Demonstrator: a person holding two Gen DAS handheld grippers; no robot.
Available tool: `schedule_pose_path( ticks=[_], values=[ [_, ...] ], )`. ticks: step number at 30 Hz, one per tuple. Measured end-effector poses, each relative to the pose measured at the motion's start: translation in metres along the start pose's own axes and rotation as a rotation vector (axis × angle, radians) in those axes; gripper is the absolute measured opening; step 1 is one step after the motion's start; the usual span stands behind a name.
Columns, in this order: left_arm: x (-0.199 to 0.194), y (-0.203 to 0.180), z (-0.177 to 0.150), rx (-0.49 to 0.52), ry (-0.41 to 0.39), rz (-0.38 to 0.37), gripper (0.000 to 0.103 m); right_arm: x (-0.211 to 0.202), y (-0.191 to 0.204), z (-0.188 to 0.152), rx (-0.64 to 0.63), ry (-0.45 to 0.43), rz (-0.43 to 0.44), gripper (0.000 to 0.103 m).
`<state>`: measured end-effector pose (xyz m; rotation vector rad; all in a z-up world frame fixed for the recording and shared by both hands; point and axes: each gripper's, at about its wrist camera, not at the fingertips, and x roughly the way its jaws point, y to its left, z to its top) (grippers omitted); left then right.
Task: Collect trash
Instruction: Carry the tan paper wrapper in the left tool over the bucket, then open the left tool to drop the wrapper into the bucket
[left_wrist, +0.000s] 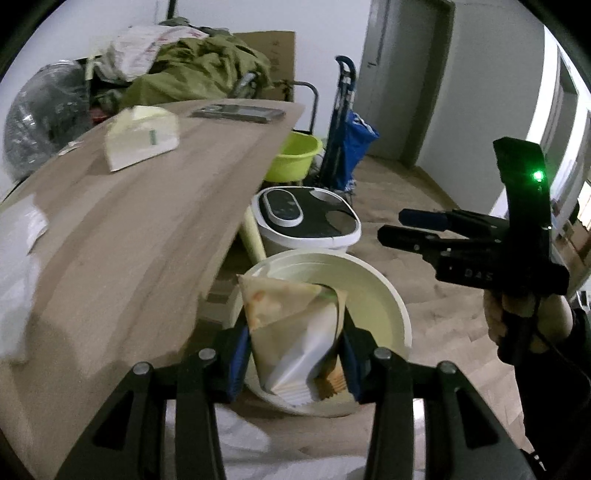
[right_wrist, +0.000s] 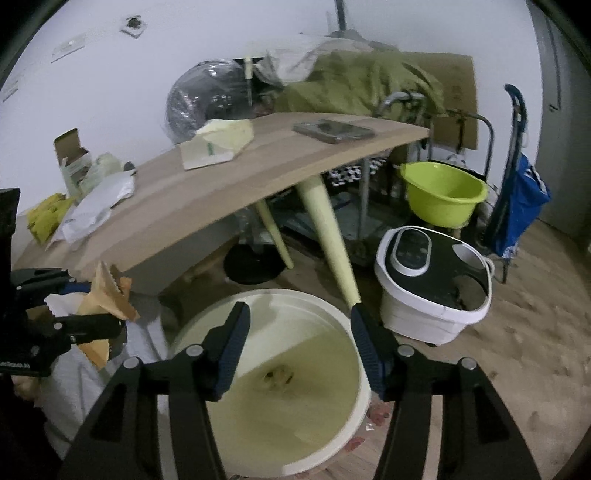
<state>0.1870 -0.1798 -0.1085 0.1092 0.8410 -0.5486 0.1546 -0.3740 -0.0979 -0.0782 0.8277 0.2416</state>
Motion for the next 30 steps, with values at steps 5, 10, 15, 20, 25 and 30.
schedule_pose_path(
  ticks=[5,10,15,20,25,30],
  values=[
    [0.020,-0.013,0.011,0.030,0.023,-0.036,0.042,-0.008,-0.019,-0.004,0.035,-0.011,-0.047,0.055],
    [0.045,-0.023,0.022,0.056,0.069,-0.071,0.042,-0.014,-0.037,-0.010,0.075,-0.005,-0.101,0.055],
    [0.058,-0.027,0.027,0.055,0.095,-0.098,0.054,-0.019,-0.047,-0.017,0.089,0.014,-0.135,0.055],
    [0.053,-0.025,0.031,0.041,0.072,-0.115,0.067,-0.021,-0.052,-0.017,0.104,0.017,-0.157,0.055],
    [0.046,-0.028,0.031,0.046,0.055,-0.126,0.068,-0.022,-0.050,-0.015,0.097,0.017,-0.157,0.055],
    [0.035,-0.024,0.033,0.027,0.018,-0.116,0.068,-0.026,-0.045,-0.009,0.084,0.006,-0.154,0.055]
  ],
)
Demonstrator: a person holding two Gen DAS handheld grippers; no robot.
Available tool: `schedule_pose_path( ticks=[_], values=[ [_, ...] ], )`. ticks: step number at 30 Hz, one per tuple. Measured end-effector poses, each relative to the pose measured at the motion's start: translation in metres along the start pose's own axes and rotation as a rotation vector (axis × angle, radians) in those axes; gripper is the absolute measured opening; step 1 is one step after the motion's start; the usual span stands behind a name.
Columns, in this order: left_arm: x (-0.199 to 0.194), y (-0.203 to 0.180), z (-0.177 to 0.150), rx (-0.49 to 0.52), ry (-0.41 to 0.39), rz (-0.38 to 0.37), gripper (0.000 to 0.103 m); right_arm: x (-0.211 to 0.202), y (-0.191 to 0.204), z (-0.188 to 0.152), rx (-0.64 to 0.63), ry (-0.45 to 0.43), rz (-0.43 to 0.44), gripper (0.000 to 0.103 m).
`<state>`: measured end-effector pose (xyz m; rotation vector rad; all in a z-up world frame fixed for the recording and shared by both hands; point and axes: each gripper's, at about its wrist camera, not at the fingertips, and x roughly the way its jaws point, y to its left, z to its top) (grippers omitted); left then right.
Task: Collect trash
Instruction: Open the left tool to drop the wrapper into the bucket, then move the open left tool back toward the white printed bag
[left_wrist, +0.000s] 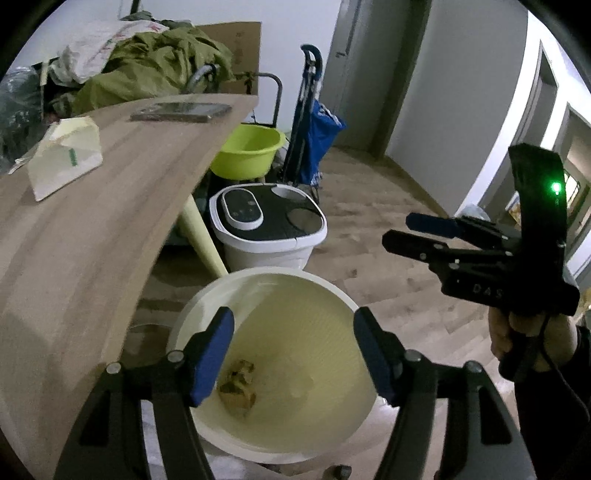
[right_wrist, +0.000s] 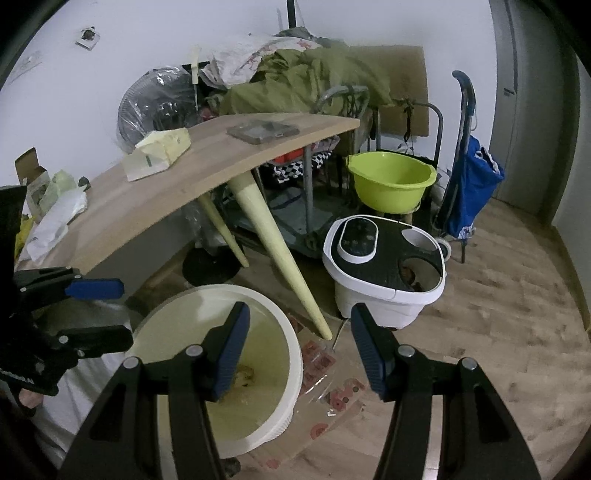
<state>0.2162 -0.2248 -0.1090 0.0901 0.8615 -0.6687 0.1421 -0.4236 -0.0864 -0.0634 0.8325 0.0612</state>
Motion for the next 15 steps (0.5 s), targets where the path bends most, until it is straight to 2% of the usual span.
schedule_pose_path(
  ticks=[4,7,15],
  values=[
    [-0.017,0.007,0.000,-0.028,-0.050,0.034,0.068,-0.005,0.007,0.008,-0.021,-0.019,0.008,0.062],
    [-0.036,0.014,-0.001,-0.045,-0.102,0.060,0.068,-0.009,0.017,0.019,-0.044,-0.035,0.017,0.062],
    [-0.076,0.037,-0.006,-0.088,-0.181,0.125,0.068,-0.016,0.052,0.038,-0.105,-0.069,0.045,0.062]
  ],
)
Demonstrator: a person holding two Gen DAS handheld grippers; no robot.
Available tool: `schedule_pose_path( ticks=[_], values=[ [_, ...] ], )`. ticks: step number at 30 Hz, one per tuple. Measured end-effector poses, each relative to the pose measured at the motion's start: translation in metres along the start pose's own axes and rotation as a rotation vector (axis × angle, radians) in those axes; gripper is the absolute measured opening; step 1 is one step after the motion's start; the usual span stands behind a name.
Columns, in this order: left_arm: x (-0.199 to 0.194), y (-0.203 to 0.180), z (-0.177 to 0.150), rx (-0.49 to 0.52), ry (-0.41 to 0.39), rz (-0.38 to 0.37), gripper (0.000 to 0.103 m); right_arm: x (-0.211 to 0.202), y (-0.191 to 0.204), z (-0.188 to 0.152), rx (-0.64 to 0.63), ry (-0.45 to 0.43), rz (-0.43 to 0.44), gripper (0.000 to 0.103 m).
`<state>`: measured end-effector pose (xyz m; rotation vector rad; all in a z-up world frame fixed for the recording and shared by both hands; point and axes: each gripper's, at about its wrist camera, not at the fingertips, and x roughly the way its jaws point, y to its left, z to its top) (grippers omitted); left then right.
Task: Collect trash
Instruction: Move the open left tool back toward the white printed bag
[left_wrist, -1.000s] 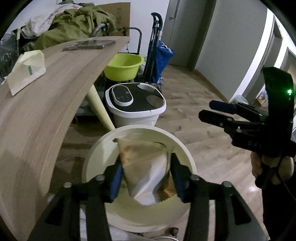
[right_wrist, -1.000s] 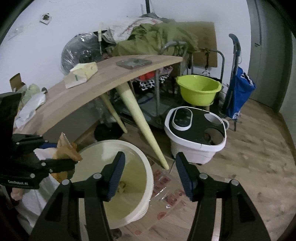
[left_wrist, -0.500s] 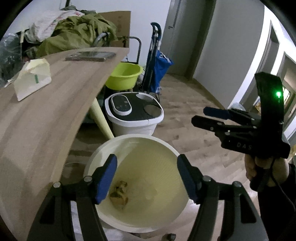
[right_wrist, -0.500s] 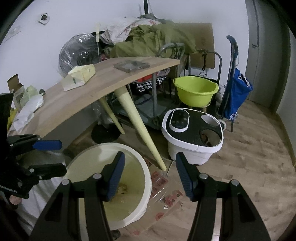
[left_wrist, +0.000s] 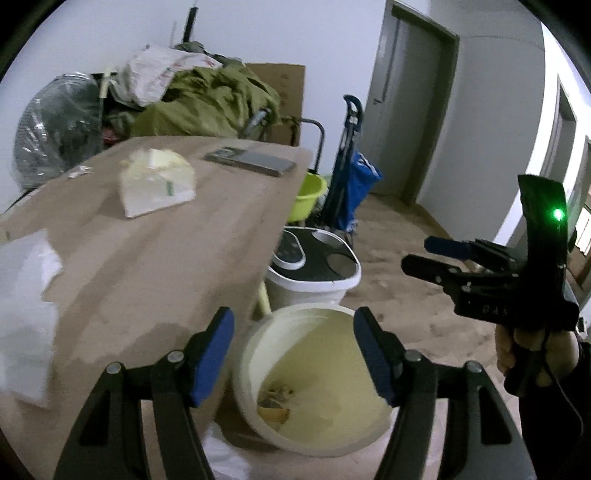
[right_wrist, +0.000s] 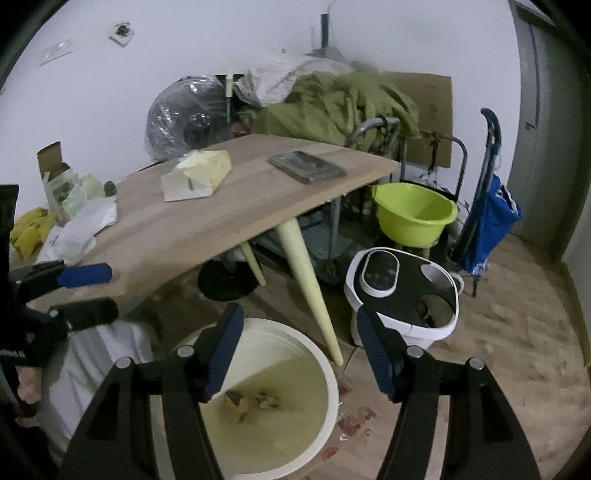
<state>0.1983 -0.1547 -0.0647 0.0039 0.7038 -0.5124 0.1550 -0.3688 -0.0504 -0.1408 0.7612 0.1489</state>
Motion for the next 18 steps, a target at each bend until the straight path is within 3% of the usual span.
schedule_pose_path(
  ticks=[14,18],
  values=[
    [-0.074,0.066,-0.007,-0.116,-0.128,0.119,0.068,-0.017,0.059,0.044,-0.105,-0.055,0.029,0.062],
    [-0.095,0.084,-0.013,-0.152,-0.148,0.193,0.068,-0.013,0.085,0.053,-0.138,-0.056,0.065,0.062]
  ],
)
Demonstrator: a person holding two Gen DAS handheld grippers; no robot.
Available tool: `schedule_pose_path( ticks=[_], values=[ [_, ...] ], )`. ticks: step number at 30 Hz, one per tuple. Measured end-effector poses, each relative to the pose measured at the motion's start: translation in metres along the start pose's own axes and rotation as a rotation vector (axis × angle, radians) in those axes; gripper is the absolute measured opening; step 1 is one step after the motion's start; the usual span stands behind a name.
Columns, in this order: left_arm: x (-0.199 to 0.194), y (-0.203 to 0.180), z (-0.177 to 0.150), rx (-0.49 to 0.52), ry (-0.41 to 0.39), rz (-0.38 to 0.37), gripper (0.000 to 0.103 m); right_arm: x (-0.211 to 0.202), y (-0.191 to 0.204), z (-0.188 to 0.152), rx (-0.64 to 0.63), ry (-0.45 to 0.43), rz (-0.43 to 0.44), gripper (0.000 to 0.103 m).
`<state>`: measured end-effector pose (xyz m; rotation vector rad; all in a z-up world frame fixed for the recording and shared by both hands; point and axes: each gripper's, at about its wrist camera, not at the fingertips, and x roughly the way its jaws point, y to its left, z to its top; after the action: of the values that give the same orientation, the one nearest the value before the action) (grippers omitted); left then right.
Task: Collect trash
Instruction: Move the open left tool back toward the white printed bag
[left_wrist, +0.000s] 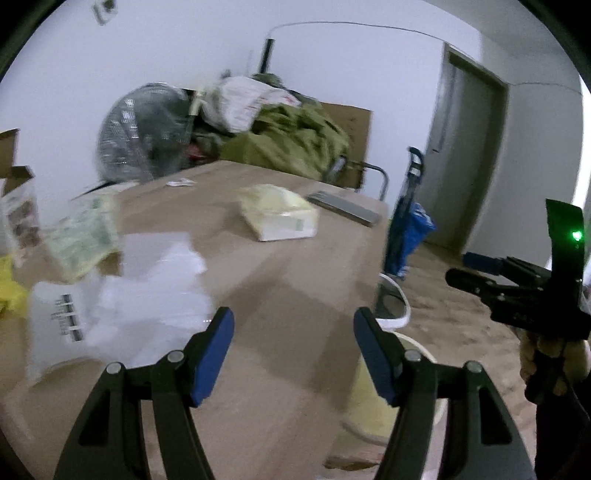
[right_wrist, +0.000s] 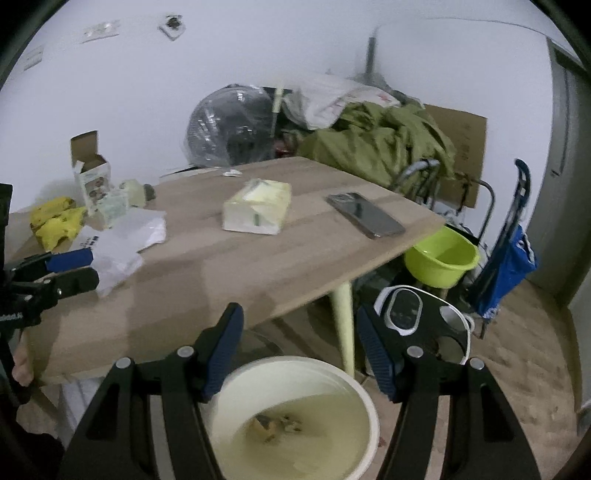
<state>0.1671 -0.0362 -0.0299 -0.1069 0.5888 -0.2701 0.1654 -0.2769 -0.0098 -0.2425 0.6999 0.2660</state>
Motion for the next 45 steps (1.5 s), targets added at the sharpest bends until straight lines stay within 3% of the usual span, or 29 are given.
schedule_pose_path(
  ticks=[22,36,45],
  values=[
    [-0.075,0.119,-0.026,-0.194,-0.067,0.250,0.068,0.058,0.132,0.054,-0.184,0.006,0.218,0.062],
    [-0.089,0.181,-0.037,-0.297,-0.016,0.390,0.068,0.120,0.205,0.076,-0.262,0.058,0.384,0.062],
    [-0.088,0.202,-0.032,-0.323,0.017,0.420,0.068,0.171,0.238,0.089,-0.313,0.144,0.400,0.062]
  ],
)
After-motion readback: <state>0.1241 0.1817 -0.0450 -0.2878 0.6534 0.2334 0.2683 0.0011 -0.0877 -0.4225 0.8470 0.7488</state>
